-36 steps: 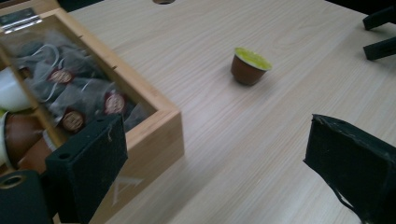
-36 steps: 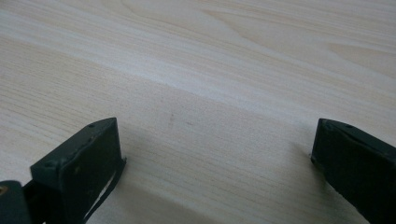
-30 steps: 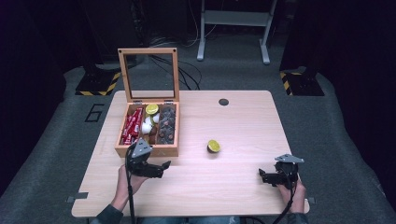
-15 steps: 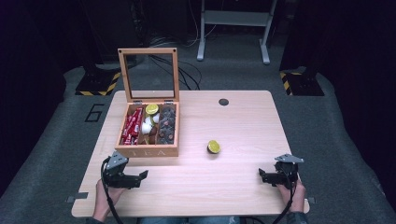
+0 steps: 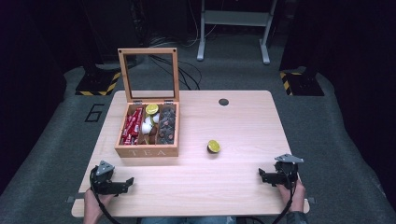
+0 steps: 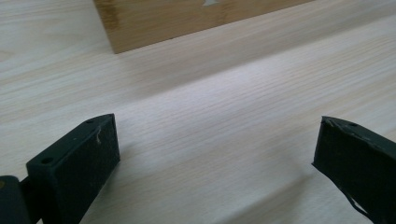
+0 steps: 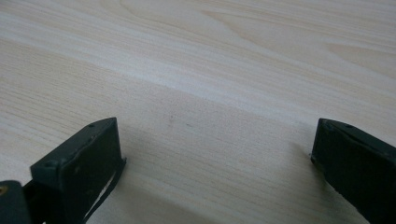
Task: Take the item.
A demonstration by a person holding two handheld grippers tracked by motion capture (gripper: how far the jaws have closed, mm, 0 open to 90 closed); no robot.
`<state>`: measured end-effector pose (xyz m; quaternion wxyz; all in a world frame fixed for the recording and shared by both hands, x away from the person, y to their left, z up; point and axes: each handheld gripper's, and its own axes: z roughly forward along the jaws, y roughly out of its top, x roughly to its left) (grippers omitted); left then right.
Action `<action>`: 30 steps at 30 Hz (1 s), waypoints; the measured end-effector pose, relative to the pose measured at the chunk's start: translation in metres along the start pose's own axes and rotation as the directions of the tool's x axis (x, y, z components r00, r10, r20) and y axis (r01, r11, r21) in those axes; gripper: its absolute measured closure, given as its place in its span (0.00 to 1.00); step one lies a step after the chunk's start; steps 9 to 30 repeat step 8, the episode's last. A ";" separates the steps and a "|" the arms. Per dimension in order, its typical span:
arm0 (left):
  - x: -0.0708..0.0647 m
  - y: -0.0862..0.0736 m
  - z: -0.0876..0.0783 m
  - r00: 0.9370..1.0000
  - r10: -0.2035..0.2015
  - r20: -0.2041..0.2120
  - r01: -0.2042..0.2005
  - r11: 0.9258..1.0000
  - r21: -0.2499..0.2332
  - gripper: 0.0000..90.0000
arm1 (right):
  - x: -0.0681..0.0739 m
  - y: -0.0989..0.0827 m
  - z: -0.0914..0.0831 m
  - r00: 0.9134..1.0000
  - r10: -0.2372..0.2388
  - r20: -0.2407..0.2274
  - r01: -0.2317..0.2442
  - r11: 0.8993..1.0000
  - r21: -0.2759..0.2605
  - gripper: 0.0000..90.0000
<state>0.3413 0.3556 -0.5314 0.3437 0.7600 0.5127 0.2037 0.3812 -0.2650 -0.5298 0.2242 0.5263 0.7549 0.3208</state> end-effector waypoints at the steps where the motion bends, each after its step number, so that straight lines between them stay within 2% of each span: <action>1: 0.000 0.000 0.000 1.000 0.000 0.000 0.000 1.000 0.000 0.01 | 0.000 0.000 0.000 1.000 0.000 0.000 0.000 1.000 0.000 0.01; 2: -0.003 0.001 0.002 0.999 0.031 -0.038 -0.030 0.999 0.017 0.01 | 0.000 0.000 0.000 1.000 0.000 0.000 0.000 1.000 -0.001 0.01; 30: -0.001 0.002 0.002 0.999 0.034 -0.030 -0.034 0.999 0.022 0.01 | 0.001 0.001 0.001 1.000 0.000 -0.004 0.000 1.000 0.002 0.01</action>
